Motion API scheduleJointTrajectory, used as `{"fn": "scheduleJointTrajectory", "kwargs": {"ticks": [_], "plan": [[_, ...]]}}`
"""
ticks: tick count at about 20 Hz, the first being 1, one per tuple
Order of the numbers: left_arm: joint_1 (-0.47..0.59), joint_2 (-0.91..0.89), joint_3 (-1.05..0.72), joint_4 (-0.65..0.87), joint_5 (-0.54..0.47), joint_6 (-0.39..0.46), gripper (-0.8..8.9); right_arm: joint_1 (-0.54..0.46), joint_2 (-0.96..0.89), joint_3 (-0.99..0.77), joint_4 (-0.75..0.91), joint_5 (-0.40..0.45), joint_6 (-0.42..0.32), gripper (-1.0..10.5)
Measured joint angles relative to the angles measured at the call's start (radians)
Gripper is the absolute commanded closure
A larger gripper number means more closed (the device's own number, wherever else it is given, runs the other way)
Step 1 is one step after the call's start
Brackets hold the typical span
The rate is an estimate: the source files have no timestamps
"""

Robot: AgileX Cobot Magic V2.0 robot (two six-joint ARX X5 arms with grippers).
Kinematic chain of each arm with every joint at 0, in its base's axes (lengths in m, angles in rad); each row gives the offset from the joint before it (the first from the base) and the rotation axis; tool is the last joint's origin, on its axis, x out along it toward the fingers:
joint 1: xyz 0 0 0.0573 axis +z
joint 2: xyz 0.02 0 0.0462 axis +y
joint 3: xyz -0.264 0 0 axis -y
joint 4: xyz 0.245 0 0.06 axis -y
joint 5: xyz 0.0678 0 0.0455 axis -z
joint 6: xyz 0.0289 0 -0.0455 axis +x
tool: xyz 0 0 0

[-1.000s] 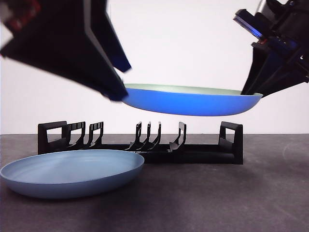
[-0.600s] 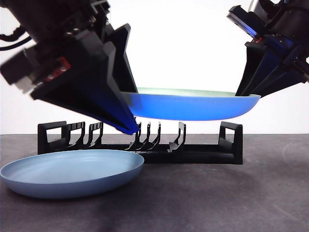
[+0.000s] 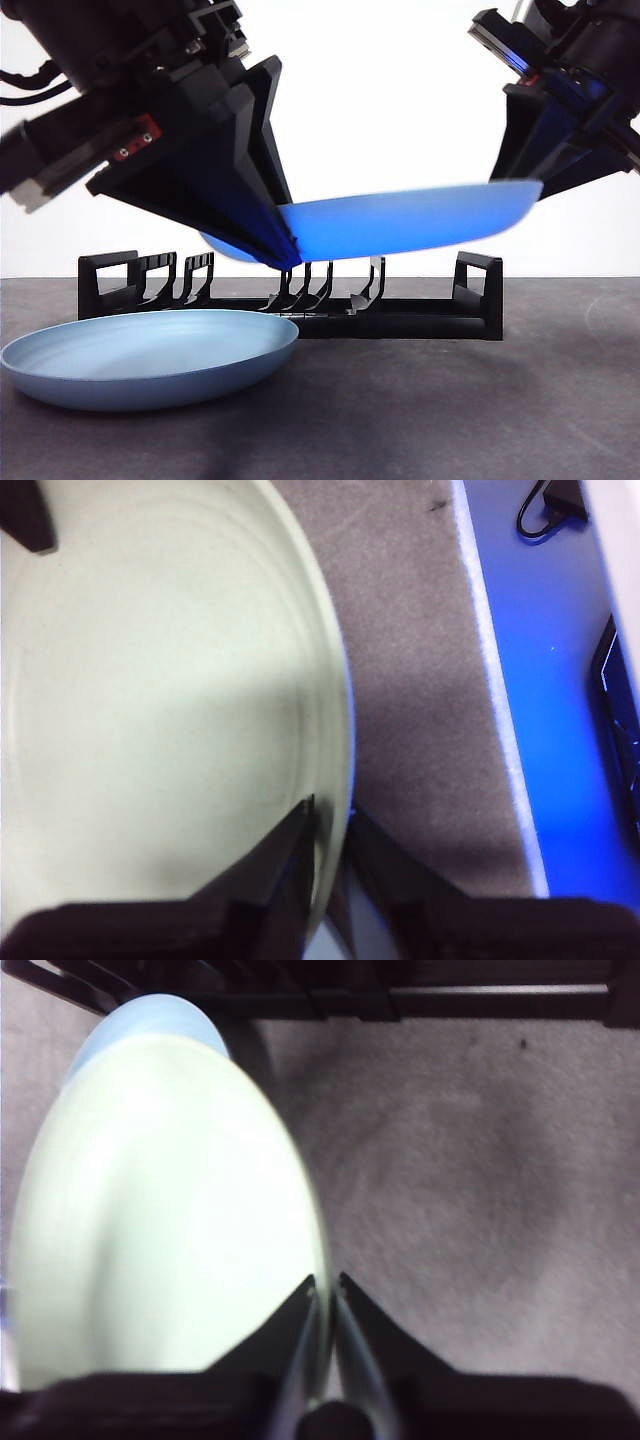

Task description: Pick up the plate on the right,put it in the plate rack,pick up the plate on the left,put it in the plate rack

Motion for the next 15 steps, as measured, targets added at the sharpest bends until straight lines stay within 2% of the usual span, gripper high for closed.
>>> {"fn": "scheduleJointTrajectory", "kwargs": {"ticks": [2, 5, 7, 10, 13, 15], "plan": [[0.002, 0.0, -0.001, 0.007, -0.009, -0.031, 8.22, -0.003, -0.01, 0.02, 0.013, 0.003, -0.012, 6.5], [0.007, 0.001, 0.0, 0.082, -0.013, -0.111, 8.22, -0.016, -0.065, 0.029, 0.088, 0.006, -0.014, 6.6], [0.014, 0.001, 0.008, 0.117, -0.012, -0.195, 8.22, -0.022, -0.124, 0.03, 0.157, 0.039, -0.015, 6.6], [0.077, 0.002, 0.058, 0.149, -0.01, -0.333, 8.22, -0.022, -0.224, 0.031, 0.237, 0.182, -0.022, 6.6], [0.187, 0.002, 0.142, 0.155, 0.001, -0.428, 8.23, -0.023, -0.303, 0.032, 0.272, 0.315, -0.024, 6.7], [0.293, 0.002, 0.2, 0.155, 0.079, -0.484, 8.23, -0.023, -0.331, 0.034, 0.277, 0.361, -0.025, 6.7]]}}
